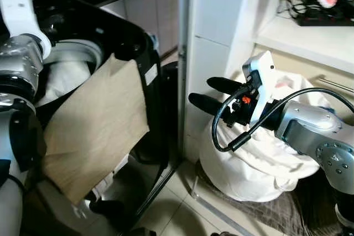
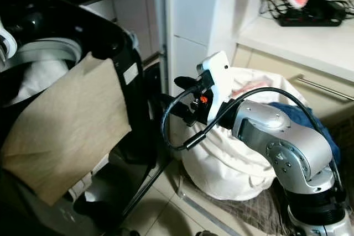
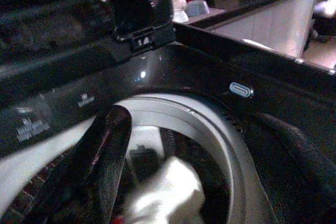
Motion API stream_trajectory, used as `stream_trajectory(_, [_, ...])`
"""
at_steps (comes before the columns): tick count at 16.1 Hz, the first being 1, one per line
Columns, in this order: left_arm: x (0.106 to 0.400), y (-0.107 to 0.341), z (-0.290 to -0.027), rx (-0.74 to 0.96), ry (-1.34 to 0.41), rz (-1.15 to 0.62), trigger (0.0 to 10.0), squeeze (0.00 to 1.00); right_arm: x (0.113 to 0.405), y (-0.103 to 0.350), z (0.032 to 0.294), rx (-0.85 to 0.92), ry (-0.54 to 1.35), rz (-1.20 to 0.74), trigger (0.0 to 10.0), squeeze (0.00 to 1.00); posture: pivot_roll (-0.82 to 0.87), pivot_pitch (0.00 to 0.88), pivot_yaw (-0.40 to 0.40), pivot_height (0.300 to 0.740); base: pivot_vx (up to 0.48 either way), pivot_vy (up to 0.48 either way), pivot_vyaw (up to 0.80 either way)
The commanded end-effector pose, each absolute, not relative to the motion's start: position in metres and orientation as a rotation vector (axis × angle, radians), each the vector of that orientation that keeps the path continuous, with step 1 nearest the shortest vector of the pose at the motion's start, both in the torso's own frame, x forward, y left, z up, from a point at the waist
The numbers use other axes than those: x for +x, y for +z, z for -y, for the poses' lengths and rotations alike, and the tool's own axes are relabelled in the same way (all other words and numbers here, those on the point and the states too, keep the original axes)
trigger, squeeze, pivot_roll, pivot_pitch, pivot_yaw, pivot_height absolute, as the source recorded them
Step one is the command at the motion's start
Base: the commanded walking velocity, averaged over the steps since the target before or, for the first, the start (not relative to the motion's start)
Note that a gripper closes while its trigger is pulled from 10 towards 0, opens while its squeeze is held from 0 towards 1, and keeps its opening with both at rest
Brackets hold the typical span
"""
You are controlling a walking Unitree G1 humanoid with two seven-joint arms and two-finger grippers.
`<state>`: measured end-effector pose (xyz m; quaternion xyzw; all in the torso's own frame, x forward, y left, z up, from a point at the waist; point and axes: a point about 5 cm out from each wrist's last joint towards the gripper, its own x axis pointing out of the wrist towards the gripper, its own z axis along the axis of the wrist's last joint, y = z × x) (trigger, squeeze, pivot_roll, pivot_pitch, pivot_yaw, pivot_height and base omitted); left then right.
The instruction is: Clothes washing
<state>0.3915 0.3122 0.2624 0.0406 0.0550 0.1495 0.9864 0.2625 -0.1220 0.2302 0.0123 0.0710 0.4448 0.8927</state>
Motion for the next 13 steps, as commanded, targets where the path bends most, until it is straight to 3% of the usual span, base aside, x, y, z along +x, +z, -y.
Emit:
stream_trajectory(1, [0.390,0.268,-0.316,0.029,0.313,-0.079,10.0,0.00,0.263,0.231,0.122,0.012,0.914,-0.150,10.0,0.00,-0.16,0.000,0.062,0.740,0.000,0.000,0.00])
stream_trajectory(4, [0.392,0.265,-0.312,0.004,0.311,-0.096,10.0,0.00,0.265,0.232,0.125,0.025,0.870,-0.131,10.0,0.00,-0.16,0.000,0.069,0.740,0.000,0.000,0.00])
stream_trajectory(5, [0.402,0.253,-0.281,-0.105,0.173,-0.137,10.0,0.00,0.272,0.230,0.130,0.055,0.708,-0.086,10.0,0.00,-0.16,0.000,0.071,0.740,0.000,0.000,0.00])
stream_trajectory(6, [0.404,0.248,-0.272,-0.124,0.132,-0.166,10.0,0.00,0.275,0.228,0.132,0.065,0.652,-0.072,10.0,0.00,-0.16,0.000,0.071,0.740,0.000,0.000,0.00])
stream_trajectory(8, [0.408,0.249,-0.223,-0.031,-0.002,0.012,10.0,0.00,0.284,0.221,0.148,0.129,0.358,-0.027,10.0,0.00,-0.15,0.000,0.070,0.740,0.000,0.000,0.00])
stream_trajectory(11, [0.394,0.242,-0.174,0.007,-0.092,0.119,10.0,0.00,0.283,0.218,0.158,0.083,0.203,0.010,10.0,0.00,-0.15,0.000,0.072,0.740,0.000,0.000,0.00])
stream_trajectory(13, [0.382,0.263,-0.146,-0.056,-0.214,0.263,10.0,0.00,0.283,0.225,0.162,0.087,0.144,0.080,10.0,0.00,-0.15,0.000,0.073,0.740,0.000,0.000,0.00])
